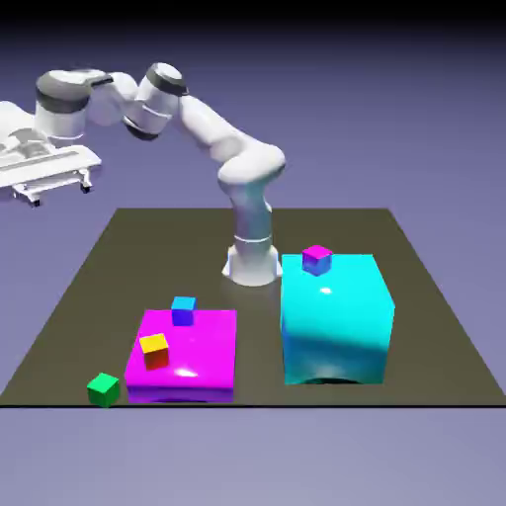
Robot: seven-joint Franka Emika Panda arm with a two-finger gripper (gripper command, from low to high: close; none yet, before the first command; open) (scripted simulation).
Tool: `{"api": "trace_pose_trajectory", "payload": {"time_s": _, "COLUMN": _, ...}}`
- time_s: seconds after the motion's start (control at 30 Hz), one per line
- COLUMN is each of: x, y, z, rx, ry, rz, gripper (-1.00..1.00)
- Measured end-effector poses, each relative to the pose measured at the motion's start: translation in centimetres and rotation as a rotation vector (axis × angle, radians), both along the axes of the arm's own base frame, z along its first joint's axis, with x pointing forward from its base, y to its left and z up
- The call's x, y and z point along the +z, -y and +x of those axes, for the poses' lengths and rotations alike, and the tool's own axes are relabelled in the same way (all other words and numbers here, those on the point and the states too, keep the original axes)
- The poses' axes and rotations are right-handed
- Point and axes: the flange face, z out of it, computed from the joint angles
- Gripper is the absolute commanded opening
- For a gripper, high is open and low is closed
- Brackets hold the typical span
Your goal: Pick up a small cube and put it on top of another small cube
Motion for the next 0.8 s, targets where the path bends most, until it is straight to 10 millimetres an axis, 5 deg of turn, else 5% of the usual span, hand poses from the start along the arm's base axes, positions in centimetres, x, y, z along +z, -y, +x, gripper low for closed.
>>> {"api": "trace_pose_trajectory", "payload": {"time_s": 0.37, "x": -19.2, "y": 3.6, "z": 2.7, "rx": 0.181, "ry": 0.037, "rz": 0.031, "gripper": 0.0}}
{"api": "trace_pose_trajectory", "payload": {"time_s": 0.7, "x": -36.3, "y": 2.5, "z": 1.8, "rx": 0.369, "ry": 0.05, "rz": 0.012, "gripper": 0.0}}
{"api": "trace_pose_trajectory", "payload": {"time_s": 0.77, "x": -36.8, "y": 2.5, "z": 1.7, "rx": 0.376, "ry": 0.05, "rz": 0.01, "gripper": 0.0}}
{"api": "trace_pose_trajectory", "payload": {"time_s": 0.8, "x": -38.1, "y": 0.8, "z": 2.6, "rx": 0.375, "ry": 0.05, "rz": 0.01, "gripper": 0.0}}
